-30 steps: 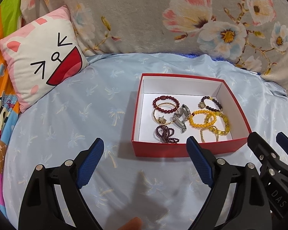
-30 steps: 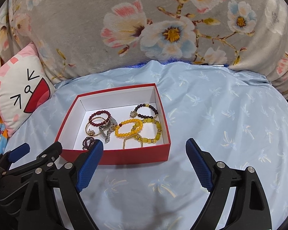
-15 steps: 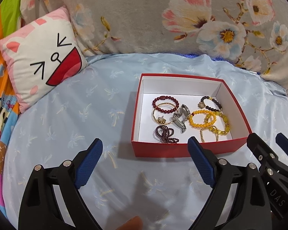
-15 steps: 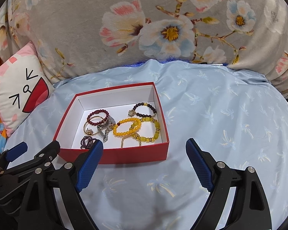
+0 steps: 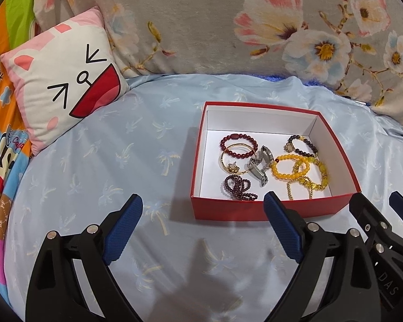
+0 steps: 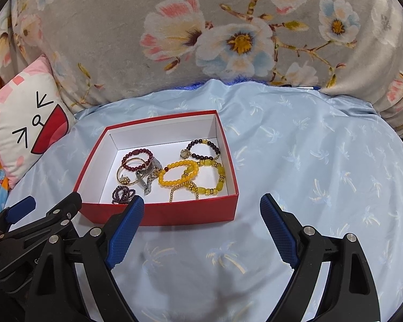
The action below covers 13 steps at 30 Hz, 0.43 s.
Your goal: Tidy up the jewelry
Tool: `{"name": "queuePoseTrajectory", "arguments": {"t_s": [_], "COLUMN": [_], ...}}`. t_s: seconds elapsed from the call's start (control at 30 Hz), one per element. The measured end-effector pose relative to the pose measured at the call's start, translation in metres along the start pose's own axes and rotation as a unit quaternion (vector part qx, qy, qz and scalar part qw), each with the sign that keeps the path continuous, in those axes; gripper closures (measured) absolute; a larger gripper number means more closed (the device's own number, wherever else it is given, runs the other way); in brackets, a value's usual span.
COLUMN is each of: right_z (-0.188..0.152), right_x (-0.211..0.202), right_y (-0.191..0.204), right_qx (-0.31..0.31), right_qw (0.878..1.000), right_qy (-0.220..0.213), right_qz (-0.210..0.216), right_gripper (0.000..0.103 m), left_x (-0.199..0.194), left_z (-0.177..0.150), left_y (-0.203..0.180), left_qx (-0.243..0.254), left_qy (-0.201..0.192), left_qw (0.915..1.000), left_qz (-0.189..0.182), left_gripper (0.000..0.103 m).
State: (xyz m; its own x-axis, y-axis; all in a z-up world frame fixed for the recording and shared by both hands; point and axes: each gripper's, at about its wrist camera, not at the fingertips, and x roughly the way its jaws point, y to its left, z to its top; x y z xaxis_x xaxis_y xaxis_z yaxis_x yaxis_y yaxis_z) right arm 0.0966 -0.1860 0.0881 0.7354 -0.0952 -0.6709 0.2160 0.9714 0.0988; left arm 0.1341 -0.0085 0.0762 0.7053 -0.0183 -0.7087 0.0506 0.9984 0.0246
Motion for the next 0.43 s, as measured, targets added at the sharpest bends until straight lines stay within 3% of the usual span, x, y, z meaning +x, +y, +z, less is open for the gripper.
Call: {"name": "queuePoseTrajectory", "arguments": {"t_s": [0.43], "right_z": [-0.004], "right_x": [0.0002], "right_y": [0.0031], "right_qx": [0.0], "right_qw": [1.0], "right_qy": [0.002], "right_qz": [0.0], "right_gripper": [0.019], "left_x": [0.0037], "left_z": [-0.0007], "left_y": [-0.0005], "left_qx": [0.005], "left_qy": [0.008], "left_qw": [1.0], "left_qz": [-0.001], "left_gripper": [0.016]}}
